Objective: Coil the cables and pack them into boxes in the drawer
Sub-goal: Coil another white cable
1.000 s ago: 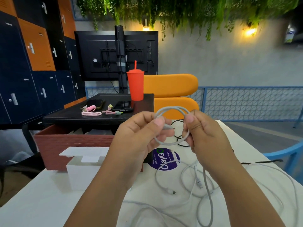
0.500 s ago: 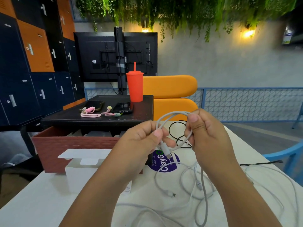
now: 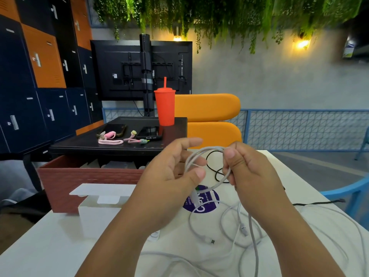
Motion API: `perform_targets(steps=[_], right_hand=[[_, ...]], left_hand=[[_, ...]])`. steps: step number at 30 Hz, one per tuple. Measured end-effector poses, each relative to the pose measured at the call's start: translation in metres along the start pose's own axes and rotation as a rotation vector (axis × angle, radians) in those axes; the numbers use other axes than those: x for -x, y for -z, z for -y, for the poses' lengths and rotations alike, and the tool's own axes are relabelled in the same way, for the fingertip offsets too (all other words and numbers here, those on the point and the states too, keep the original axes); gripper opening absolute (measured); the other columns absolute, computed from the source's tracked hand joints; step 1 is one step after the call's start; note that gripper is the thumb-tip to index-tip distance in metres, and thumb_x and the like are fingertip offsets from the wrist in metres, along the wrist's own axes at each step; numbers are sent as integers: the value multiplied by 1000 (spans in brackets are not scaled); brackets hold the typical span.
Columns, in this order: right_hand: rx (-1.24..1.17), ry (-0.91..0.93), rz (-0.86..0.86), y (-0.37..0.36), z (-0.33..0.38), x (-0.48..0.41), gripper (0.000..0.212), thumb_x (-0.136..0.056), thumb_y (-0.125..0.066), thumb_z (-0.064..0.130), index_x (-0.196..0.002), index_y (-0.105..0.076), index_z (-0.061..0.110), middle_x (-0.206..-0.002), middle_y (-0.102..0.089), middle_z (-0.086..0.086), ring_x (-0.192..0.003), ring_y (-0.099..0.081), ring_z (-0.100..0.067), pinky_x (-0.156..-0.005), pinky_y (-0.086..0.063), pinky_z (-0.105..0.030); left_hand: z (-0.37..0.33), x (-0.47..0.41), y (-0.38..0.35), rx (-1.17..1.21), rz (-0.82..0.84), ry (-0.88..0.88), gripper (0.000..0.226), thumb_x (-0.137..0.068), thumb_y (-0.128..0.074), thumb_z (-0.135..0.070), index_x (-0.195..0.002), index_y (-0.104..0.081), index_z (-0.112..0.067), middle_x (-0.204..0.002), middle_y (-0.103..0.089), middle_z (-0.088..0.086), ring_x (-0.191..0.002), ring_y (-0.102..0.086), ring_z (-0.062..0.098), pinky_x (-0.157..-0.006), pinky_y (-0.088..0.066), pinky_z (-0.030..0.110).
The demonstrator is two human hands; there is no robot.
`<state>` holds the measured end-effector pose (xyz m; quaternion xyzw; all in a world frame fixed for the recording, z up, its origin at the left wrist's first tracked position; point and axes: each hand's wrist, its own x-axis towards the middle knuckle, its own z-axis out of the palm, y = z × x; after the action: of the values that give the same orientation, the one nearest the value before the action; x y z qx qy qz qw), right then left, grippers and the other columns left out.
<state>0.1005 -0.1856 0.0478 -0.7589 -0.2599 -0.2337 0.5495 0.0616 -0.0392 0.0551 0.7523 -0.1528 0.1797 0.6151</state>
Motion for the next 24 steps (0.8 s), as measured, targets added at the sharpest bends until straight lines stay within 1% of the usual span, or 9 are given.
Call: perform_targets(steps=[3,6,9,13,16,18,20,22,24], right_hand=[[18,23,2,-4,0,1,34,-83,-35,47,-59,-44,25,-54,-51,12,-53,-44,-4,-52,-34,-16],[27,41,-1,-2,1,1,32,-83,-35,45,-60,-44,25,-54,-51,13,-55,-46,-3,-53,-35,-15],[42,59,14,-4,2,3,32,-84,-34,45,-60,-43,25,-55,-49,12,-55,-45,-4,-53,-35,-17],[66,84,48,-7,3,4,34,-84,-34,48,-59,-42,26,-58,-49,10,-54,-43,-4,-52,-34,-17],[65,92,104,-7,6,4,28,-83,-36,48,-65,-47,31,-56,-51,13,-56,-46,-2,-53,-36,-15],[49,109,119,-9,9,5,23,-84,-37,46,-68,-51,34,-56,-51,15,-58,-47,-2,-54,-37,-14],[19,120,107,-10,11,4,23,-84,-39,45,-71,-53,32,-55,-51,15,-58,-47,-2,-54,-36,-13],[-26,104,88,-7,12,4,20,-83,-41,46,-73,-54,32,-52,-48,13,-53,-44,-2,-51,-34,-12],[-71,58,70,-2,11,3,15,-82,-45,45,-76,-55,35,-50,-44,10,-49,-39,-4,-49,-32,-13]], left_hand=[[-1,2,-2,16,43,-12,38,-92,-47,2,-102,-61,-31,-70,-63,-7,-60,-60,9,-58,-52,21],[-2,2,-1,0,52,35,35,-96,-41,-5,-94,-65,-30,-57,-56,-5,-45,-51,7,-46,-45,19],[-4,3,0,6,7,72,31,-97,-40,-16,-82,-66,-23,-50,-51,-3,-39,-47,7,-43,-38,12],[-6,2,3,123,19,146,45,-82,-40,-45,-71,-69,-12,-47,-53,2,-39,-49,12,-42,-39,18],[-7,2,5,279,49,165,44,-73,-46,-43,-57,-68,-9,-47,-53,7,-39,-48,16,-43,-42,20],[-7,3,6,415,87,191,37,-71,-52,-39,-57,-69,-9,-42,-49,6,-34,-42,14,-43,-41,21],[-5,4,8,582,145,233,32,-78,-61,-35,-62,-70,-8,-35,-39,0,-27,-31,8,-42,-40,21],[-1,3,13,820,230,251,30,-80,-61,-33,-70,-70,-7,-33,-33,-4,-25,-25,3,-41,-41,20],[5,-2,21,1069,372,216,29,-87,-58,-29,-86,-70,-3,-39,-42,-3,-31,-26,6,-48,-44,21]])
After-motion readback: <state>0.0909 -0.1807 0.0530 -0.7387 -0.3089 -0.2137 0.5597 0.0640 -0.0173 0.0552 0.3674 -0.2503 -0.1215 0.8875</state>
